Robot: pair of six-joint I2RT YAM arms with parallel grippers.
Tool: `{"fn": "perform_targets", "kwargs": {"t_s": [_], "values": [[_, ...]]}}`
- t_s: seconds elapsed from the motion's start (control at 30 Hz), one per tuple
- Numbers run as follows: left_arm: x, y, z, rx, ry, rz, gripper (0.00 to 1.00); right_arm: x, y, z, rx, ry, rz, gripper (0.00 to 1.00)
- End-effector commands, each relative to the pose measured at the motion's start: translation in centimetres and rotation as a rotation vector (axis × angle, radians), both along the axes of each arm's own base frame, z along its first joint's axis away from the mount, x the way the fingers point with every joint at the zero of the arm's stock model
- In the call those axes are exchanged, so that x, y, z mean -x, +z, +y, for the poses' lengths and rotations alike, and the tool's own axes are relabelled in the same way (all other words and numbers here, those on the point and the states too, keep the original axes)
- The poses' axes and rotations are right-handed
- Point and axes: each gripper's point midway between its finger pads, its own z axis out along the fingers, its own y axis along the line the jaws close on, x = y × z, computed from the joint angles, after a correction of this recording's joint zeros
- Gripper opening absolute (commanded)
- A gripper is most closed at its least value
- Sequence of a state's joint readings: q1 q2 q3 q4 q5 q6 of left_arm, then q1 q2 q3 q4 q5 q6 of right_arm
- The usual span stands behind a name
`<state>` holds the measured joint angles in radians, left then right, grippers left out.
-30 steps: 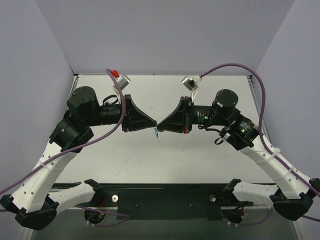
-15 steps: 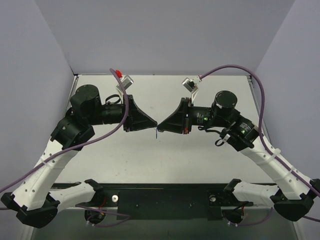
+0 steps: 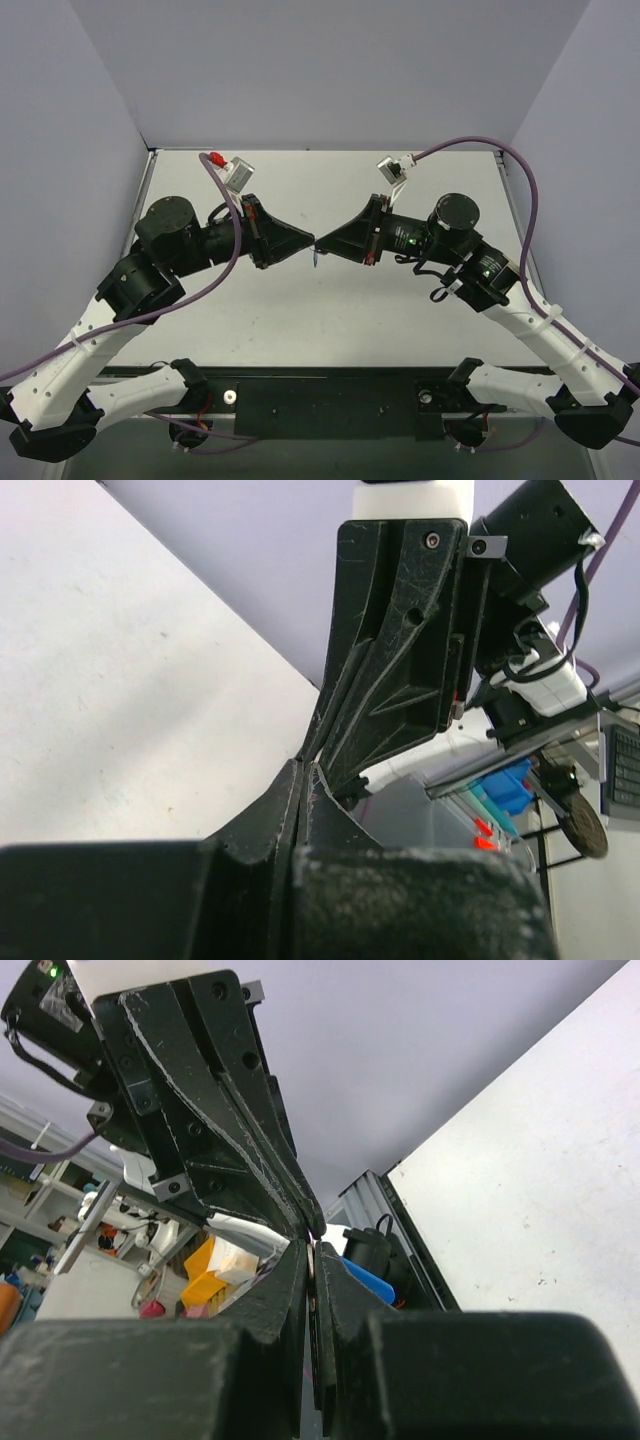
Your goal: Remove the keys from the keyring
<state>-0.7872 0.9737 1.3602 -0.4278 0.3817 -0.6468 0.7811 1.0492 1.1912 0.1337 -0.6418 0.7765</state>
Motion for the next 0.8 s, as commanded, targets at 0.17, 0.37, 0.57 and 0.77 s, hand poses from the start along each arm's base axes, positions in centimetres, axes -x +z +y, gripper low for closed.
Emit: {"fn": "perform_targets", "kwargs": {"t_s": [0.17,0.37,0.57,0.77], "values": [[0.0,1.4,-1.1,0.153,0.094,0.013,0.00,-3.3,2.7,-0.7,-0.052,-0.188,-0.068,0.00],[-0.9,0.8,-0.9,0.186,0.153,0.033,0.00,-3.4,2.1,-0.9,-0.018,-0.189,-0.068,0.00],[-1.3,0.0,-0.9,0.196,0.188,0.052,0.00,-3.3,1.5,-1.1,0.019,-0.194,-0.068,0.00],[-2.6,-0.9,0.4,0.242,0.302,0.108,0.00,-3.8,0.9,-1.4,0.066,-0.222,-0.060,0.00]]}}
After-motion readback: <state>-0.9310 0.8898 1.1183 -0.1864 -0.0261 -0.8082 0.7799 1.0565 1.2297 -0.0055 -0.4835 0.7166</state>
